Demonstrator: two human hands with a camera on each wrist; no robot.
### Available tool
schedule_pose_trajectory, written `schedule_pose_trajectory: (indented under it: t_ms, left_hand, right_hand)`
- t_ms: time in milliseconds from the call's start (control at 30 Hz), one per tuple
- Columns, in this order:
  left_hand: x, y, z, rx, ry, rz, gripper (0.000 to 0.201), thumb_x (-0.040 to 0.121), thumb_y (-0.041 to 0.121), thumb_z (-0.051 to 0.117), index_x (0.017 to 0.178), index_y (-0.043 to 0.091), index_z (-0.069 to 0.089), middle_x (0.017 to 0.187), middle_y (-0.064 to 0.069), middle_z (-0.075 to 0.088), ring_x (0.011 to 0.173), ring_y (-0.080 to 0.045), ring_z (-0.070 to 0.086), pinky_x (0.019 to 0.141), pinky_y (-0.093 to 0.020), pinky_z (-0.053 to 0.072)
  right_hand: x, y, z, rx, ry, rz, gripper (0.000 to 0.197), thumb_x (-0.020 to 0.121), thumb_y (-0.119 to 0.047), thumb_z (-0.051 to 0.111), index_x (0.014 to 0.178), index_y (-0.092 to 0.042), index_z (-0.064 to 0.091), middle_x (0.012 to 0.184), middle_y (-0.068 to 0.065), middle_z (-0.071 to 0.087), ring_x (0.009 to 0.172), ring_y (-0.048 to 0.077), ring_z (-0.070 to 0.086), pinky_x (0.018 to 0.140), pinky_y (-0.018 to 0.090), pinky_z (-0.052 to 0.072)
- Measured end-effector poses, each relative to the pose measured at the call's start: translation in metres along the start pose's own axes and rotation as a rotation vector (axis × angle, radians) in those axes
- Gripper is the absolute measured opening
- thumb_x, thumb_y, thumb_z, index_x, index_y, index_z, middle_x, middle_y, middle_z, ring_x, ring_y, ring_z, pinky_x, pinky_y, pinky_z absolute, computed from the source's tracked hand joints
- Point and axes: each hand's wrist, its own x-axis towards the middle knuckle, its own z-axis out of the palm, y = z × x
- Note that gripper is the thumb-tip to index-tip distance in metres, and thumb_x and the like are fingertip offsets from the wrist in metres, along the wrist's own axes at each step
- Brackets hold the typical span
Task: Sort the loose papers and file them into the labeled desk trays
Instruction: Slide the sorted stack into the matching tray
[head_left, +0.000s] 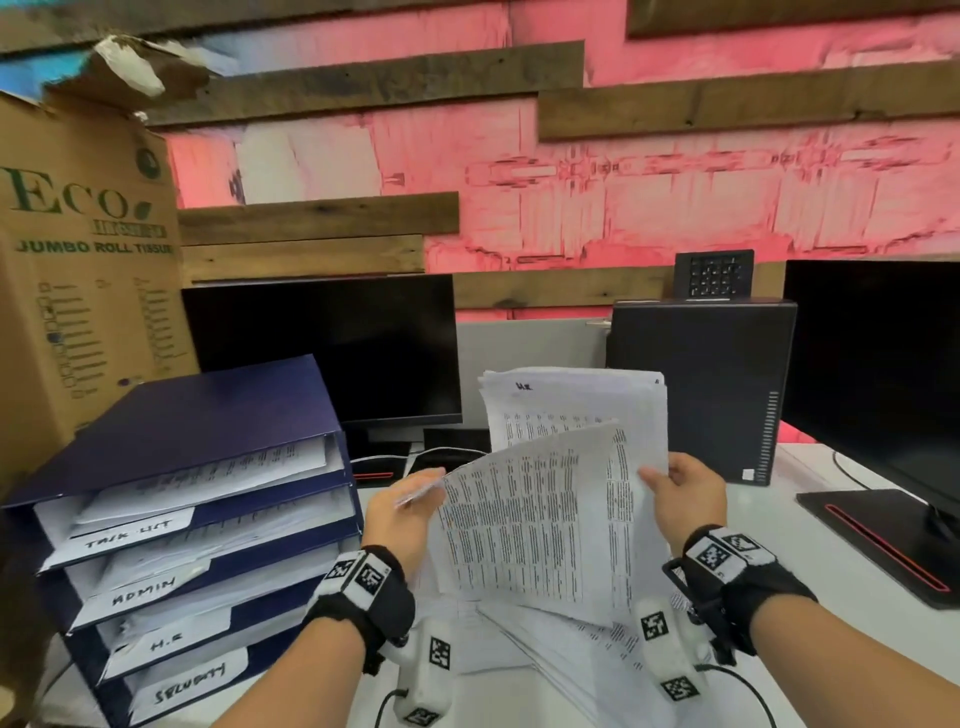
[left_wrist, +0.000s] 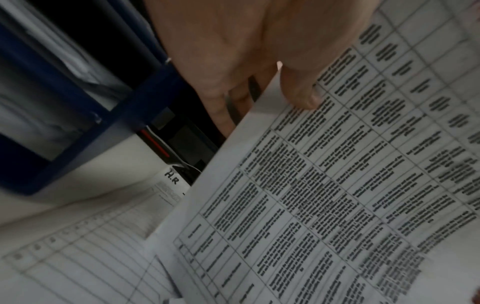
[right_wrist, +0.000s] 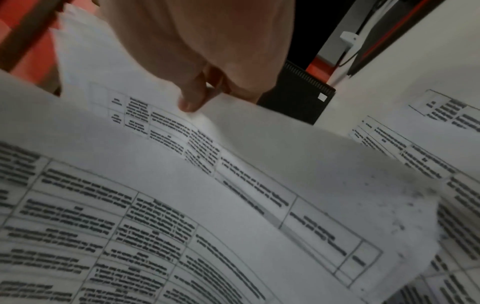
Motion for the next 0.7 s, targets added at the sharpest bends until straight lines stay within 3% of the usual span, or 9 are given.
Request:
schedule_pose_trajectory:
  t_ms: [100, 167, 200, 300, 367, 433, 500, 567, 700]
  left_hand:
    - [-0.002, 0.010, 0.003, 0.058, -0.108, 0.034, 0.035, 0.092, 0.001, 0.055, 0.109, 0.030, 0.065, 0.130, 0.000, 0.059, 0.123, -0.017, 0.052, 0.108, -0.039, 0.039]
    - [0.001, 0.014, 0.008, 0.125, -0.133, 0.069, 0.027, 0.093, 0.002, 0.053, 0.112, 0.016, 0.066, 0.144, -0.003, 0.044, 0.134, -0.019, 0.041, 0.110, -0.034, 0.035]
    - [0.002, 0.017, 0.012, 0.139, -0.137, 0.070, 0.027, 0.094, 0.002, 0.053, 0.116, 0.011, 0.065, 0.144, -0.003, 0.043, 0.132, -0.019, 0.043, 0.105, -0.028, 0.038]
    - [0.005, 0.016, 0.019, 0.087, -0.085, 0.055, 0.042, 0.095, 0.007, 0.052, 0.133, 0.023, 0.052, 0.132, 0.002, 0.055, 0.110, -0.013, 0.059, 0.082, -0.015, 0.049]
    - [0.005, 0.015, 0.020, 0.065, -0.009, 0.079, 0.035, 0.093, 0.006, 0.055, 0.122, 0.025, 0.060, 0.119, 0.003, 0.062, 0.093, -0.006, 0.062, 0.070, -0.008, 0.049]
    - [0.005, 0.014, 0.019, 0.035, 0.045, 0.089, 0.027, 0.090, 0.003, 0.060, 0.099, 0.028, 0.068, 0.108, 0.004, 0.067, 0.089, -0.008, 0.065, 0.071, -0.015, 0.054]
    - [0.004, 0.015, 0.017, 0.042, 0.085, 0.055, 0.022, 0.086, 0.005, 0.066, 0.086, 0.027, 0.069, 0.098, 0.002, 0.070, 0.084, -0.012, 0.068, 0.070, -0.024, 0.057]
    - [0.003, 0.014, 0.015, 0.062, 0.112, 0.033, 0.015, 0.083, 0.005, 0.069, 0.086, 0.020, 0.069, 0.089, 0.000, 0.072, 0.075, -0.012, 0.068, 0.059, -0.020, 0.052]
    - [0.003, 0.014, 0.013, 0.063, 0.167, 0.055, 0.023, 0.082, 0.002, 0.069, 0.092, 0.021, 0.062, 0.090, 0.004, 0.069, 0.076, -0.008, 0.067, 0.057, -0.016, 0.050]
  right_hand:
    - [-0.003, -0.002, 0.004, 0.036, 0.001, 0.003, 0.008, 0.086, -0.004, 0.064, 0.081, -0.010, 0.064, 0.074, -0.005, 0.064, 0.067, 0.008, 0.059, 0.060, 0.019, 0.043]
    - [-0.004, 0.000, 0.008, 0.058, -0.011, 0.025, 0.014, 0.083, -0.001, 0.063, 0.073, -0.010, 0.064, 0.069, -0.002, 0.065, 0.061, 0.012, 0.057, 0.059, 0.023, 0.045]
    - [-0.005, 0.001, 0.010, 0.062, -0.021, 0.039, 0.016, 0.082, -0.001, 0.064, 0.071, -0.012, 0.064, 0.069, 0.001, 0.066, 0.061, 0.015, 0.059, 0.060, 0.026, 0.048]
    - [-0.009, 0.005, 0.011, 0.080, -0.064, 0.073, 0.009, 0.081, -0.006, 0.068, 0.075, -0.013, 0.068, 0.076, 0.004, 0.071, 0.070, 0.023, 0.067, 0.070, 0.035, 0.056]
    - [-0.011, 0.005, 0.009, 0.076, -0.082, 0.087, 0.006, 0.080, -0.007, 0.070, 0.076, -0.011, 0.068, 0.077, 0.004, 0.071, 0.070, 0.021, 0.066, 0.070, 0.033, 0.054]
    - [-0.012, 0.007, 0.006, 0.076, -0.081, 0.106, 0.007, 0.079, -0.006, 0.071, 0.076, -0.012, 0.068, 0.077, 0.004, 0.070, 0.070, 0.020, 0.065, 0.071, 0.032, 0.053]
    - [-0.012, 0.010, 0.004, 0.082, -0.080, 0.117, 0.010, 0.079, -0.002, 0.069, 0.076, -0.012, 0.068, 0.079, 0.004, 0.070, 0.073, 0.021, 0.065, 0.074, 0.032, 0.053]
    - [-0.012, 0.012, 0.003, 0.098, -0.083, 0.135, 0.012, 0.079, 0.000, 0.068, 0.076, -0.012, 0.067, 0.077, 0.004, 0.070, 0.071, 0.020, 0.064, 0.074, 0.032, 0.053]
    - [-0.013, 0.014, 0.007, 0.122, -0.104, 0.164, 0.010, 0.078, 0.000, 0.070, 0.076, -0.009, 0.068, 0.079, 0.009, 0.072, 0.072, 0.026, 0.066, 0.076, 0.039, 0.057]
